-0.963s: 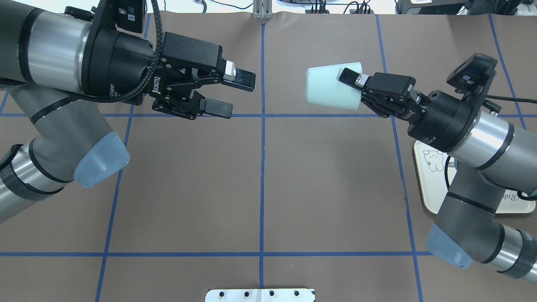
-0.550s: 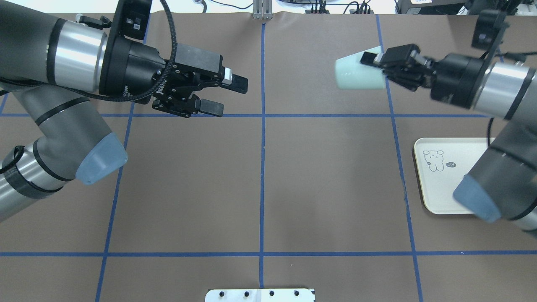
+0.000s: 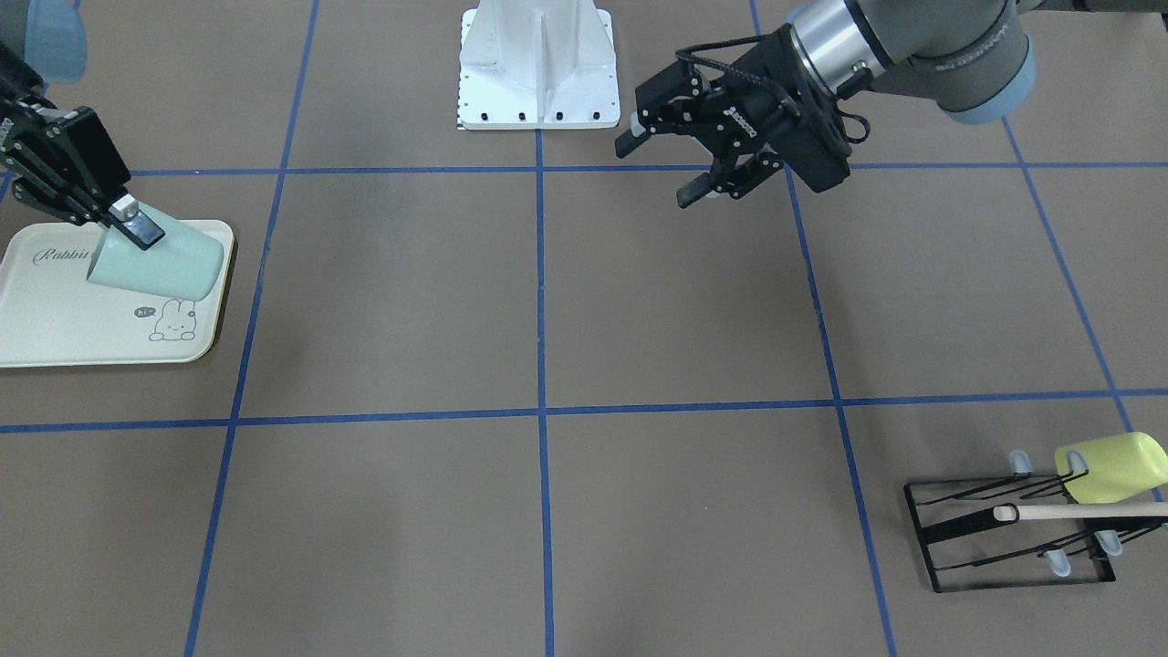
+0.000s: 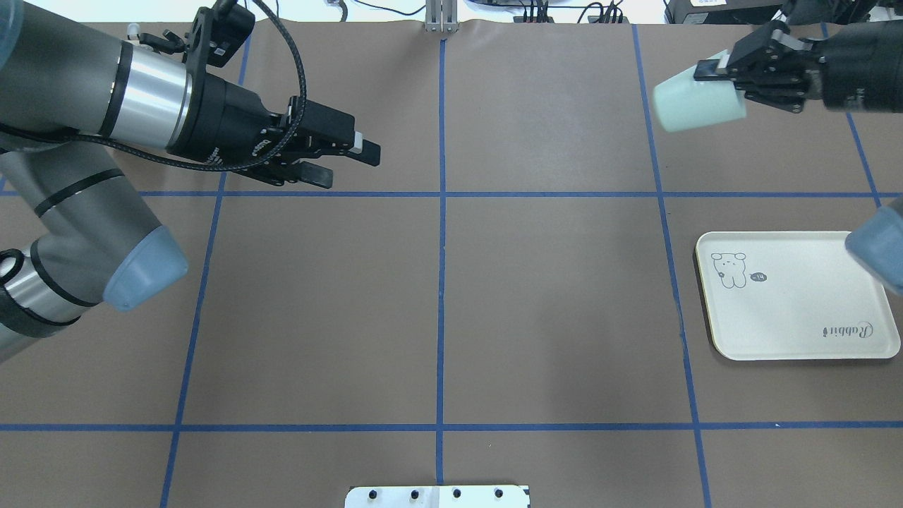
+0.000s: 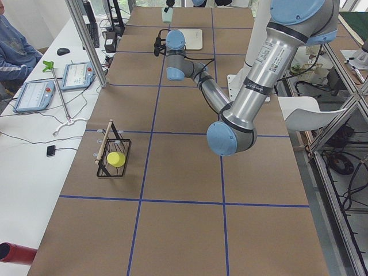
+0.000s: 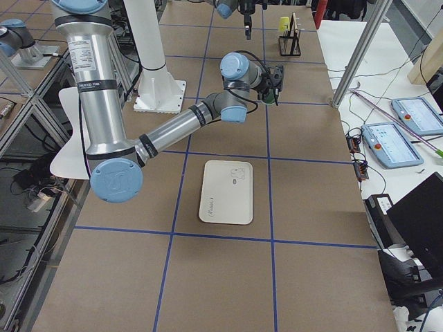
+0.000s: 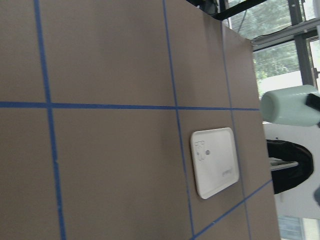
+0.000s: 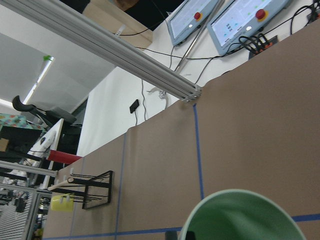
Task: Left arm grabs green cup and hands to right arm on tray
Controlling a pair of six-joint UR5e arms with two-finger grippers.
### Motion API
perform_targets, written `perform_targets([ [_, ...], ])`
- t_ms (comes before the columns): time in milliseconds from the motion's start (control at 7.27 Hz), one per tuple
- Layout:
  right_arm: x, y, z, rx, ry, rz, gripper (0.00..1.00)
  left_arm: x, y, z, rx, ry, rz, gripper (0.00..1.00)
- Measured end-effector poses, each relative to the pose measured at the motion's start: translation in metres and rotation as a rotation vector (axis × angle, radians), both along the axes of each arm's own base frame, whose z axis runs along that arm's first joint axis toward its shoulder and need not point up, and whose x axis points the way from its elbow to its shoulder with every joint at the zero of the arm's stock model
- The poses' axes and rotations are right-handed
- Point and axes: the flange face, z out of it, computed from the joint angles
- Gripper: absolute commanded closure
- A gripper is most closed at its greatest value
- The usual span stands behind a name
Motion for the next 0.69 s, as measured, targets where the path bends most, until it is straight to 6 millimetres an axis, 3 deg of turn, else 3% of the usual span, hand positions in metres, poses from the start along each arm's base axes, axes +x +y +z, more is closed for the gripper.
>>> perform_targets([
  [412,0.006,-0.005,0.05,-0.03,0.236,-0.059,1.0,-0.032,-0.036,0.084,0.085,-0.284,-0.04,0.0],
  [688,0.007,-0.008,0.078,-0.022,0.385,-0.127,1.0,-0.074,-0.057,0.146,0.174,-0.491,-0.043,0.0],
])
